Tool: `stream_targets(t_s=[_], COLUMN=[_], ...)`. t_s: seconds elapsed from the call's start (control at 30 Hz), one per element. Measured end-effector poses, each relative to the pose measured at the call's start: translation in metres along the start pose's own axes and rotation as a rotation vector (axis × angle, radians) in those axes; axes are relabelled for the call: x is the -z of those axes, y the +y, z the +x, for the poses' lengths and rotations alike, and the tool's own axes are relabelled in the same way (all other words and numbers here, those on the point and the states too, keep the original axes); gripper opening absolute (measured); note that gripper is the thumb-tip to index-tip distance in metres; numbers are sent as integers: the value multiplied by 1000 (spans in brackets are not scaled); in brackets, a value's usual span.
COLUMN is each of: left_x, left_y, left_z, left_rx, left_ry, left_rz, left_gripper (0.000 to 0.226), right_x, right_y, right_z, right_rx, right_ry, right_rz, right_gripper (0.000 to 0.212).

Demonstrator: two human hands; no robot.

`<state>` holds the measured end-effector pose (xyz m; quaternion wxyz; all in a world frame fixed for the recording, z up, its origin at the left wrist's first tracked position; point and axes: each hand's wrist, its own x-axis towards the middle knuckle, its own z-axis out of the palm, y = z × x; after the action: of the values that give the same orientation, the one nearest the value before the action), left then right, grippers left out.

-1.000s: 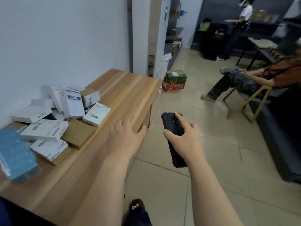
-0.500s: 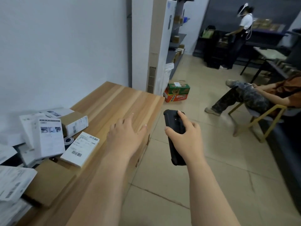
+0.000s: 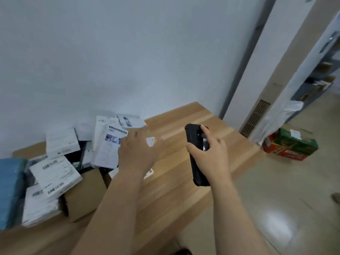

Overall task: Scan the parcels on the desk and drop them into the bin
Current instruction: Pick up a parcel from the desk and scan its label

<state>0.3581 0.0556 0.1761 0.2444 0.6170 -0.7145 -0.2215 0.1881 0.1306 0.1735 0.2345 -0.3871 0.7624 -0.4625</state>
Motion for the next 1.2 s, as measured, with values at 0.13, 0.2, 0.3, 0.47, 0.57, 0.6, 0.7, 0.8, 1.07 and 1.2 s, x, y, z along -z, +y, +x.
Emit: stream_targets(t_s=[0.13, 0.2, 0.3, 0.47, 0.57, 0.6, 0.7, 0.8, 1.07, 1.2], left_x=[-13, -20, -24, -29, -35, -37, -45, -58, -91, -114], left_y=[-1, -4, -7, -19, -32, -37, -56, -77, -133, -153], left_z=[15, 16, 10, -4, -11, -12, -10, -1, 38, 48], left_rx=[187, 262, 382, 504, 554, 558, 559, 547, 419, 405], left_ry=[76, 130, 186, 230, 232, 237, 238, 181, -53, -162], left_rz=[10, 11, -28, 21, 39, 54, 69, 91, 294, 422], left_gripper=[66, 66, 68, 67, 65, 65, 64, 63, 83, 105], right_x=[-13, -19, -33, -60, -78, -84, -100, -116, -166, -183], right_y=[-8, -12, -13, -4, 2, 4, 13, 26, 58, 81], right_z=[56, 74, 90, 91, 91, 91, 89, 88, 109, 120], right_rx=[88, 143, 209, 222, 197, 187, 165, 140, 69, 31], right_ry=[-194, -283, -391, -555, -597, -609, -628, -617, -625, -639], right_rz=[-57, -75, -84, -95, -93, -94, -111, -121, -187, -204], right_gripper=[70, 71, 70, 69, 69, 69, 70, 70, 70, 69])
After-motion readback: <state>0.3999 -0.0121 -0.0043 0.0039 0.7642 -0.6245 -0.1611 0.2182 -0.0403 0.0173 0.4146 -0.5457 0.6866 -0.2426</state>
